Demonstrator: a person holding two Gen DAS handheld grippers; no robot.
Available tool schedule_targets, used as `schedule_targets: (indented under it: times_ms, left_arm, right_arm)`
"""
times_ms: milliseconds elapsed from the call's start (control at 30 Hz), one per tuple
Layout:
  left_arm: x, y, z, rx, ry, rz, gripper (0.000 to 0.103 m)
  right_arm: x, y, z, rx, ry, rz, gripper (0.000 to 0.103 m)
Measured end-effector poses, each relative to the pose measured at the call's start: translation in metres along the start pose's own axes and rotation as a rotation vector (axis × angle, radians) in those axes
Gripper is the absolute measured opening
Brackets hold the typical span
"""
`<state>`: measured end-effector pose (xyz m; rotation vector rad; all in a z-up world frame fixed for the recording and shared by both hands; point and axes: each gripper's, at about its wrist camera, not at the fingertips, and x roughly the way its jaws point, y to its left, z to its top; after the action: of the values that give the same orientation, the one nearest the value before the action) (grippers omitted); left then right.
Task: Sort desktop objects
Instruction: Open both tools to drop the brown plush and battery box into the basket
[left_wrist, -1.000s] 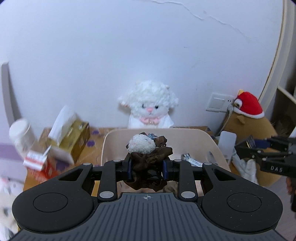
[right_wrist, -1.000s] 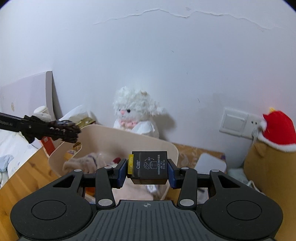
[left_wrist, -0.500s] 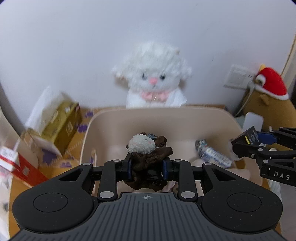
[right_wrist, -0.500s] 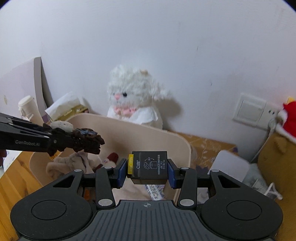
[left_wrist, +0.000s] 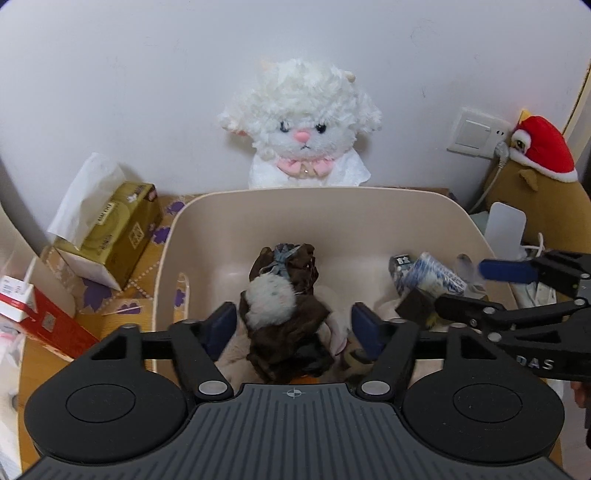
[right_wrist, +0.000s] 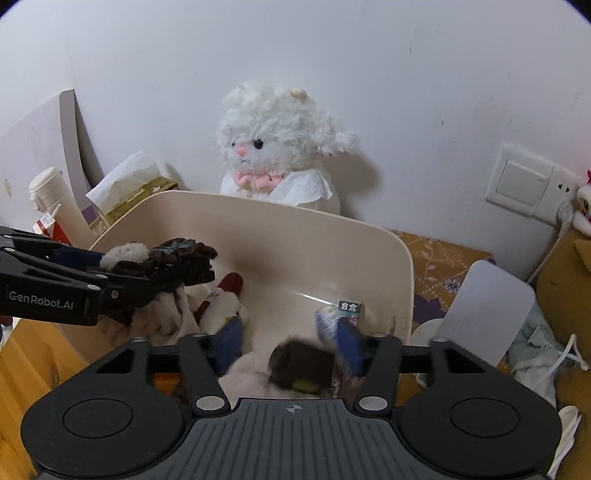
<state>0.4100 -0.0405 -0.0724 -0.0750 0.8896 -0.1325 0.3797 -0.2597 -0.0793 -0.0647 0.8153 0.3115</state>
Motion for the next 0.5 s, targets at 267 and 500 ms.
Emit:
schedule_targets:
  times_ms: [267,500]
  left_arm:
    - [-0.018,0.002,-0.004,-0.009,-0.007,-0.002,0.076]
    - [-0.044,0.003,-0.010,0.002,-0.020,-0.020,0.079]
  right_arm:
    - [-0.025,0.005,-0.005,-0.042,-0.044,-0.012,0.097]
    - [-0.053,0.010,-0.014,-0.050,-0.084,-0.018,0.103]
